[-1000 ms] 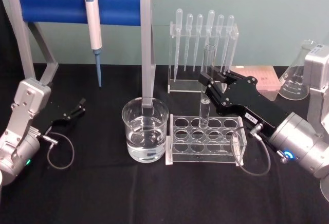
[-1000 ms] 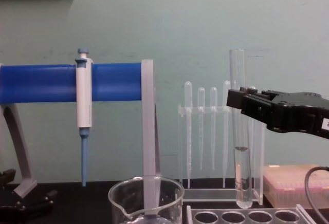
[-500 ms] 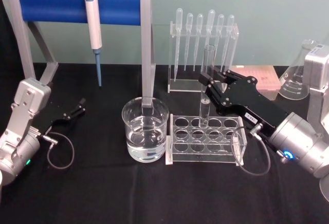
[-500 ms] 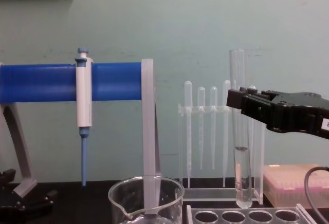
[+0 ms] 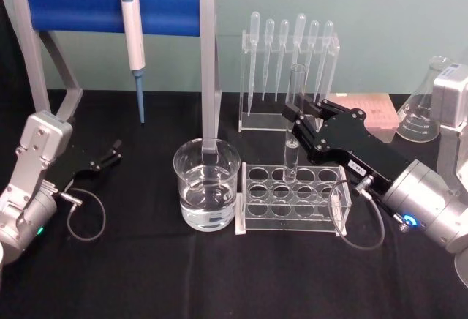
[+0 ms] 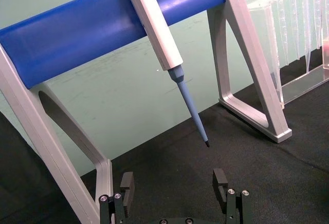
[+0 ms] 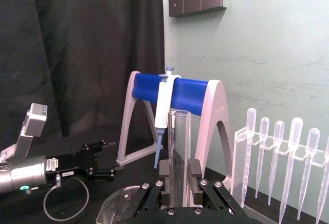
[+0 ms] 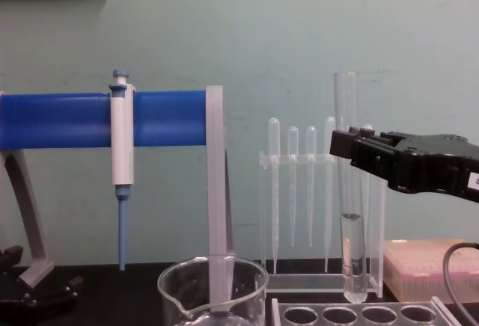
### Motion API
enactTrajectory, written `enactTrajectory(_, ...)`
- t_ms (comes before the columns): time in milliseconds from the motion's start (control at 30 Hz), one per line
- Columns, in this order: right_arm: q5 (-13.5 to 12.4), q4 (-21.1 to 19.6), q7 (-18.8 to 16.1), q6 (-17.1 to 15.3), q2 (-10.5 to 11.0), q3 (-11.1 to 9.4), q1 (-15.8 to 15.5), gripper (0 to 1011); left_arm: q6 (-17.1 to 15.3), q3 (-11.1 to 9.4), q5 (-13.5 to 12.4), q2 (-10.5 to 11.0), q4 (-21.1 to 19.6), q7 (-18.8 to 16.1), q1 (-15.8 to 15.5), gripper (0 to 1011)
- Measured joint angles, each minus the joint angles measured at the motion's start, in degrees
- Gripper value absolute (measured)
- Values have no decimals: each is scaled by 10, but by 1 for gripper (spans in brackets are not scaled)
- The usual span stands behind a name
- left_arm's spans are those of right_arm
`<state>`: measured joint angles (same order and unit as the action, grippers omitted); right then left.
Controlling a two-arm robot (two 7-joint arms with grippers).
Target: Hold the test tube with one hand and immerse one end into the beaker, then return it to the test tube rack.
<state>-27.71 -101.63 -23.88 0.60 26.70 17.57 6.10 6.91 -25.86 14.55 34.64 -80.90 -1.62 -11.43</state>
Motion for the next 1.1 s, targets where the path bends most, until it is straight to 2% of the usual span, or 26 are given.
enactTrajectory(1100,0,0,0,0,0,0,0,225,0,0,0,0,0,0,0,1000)
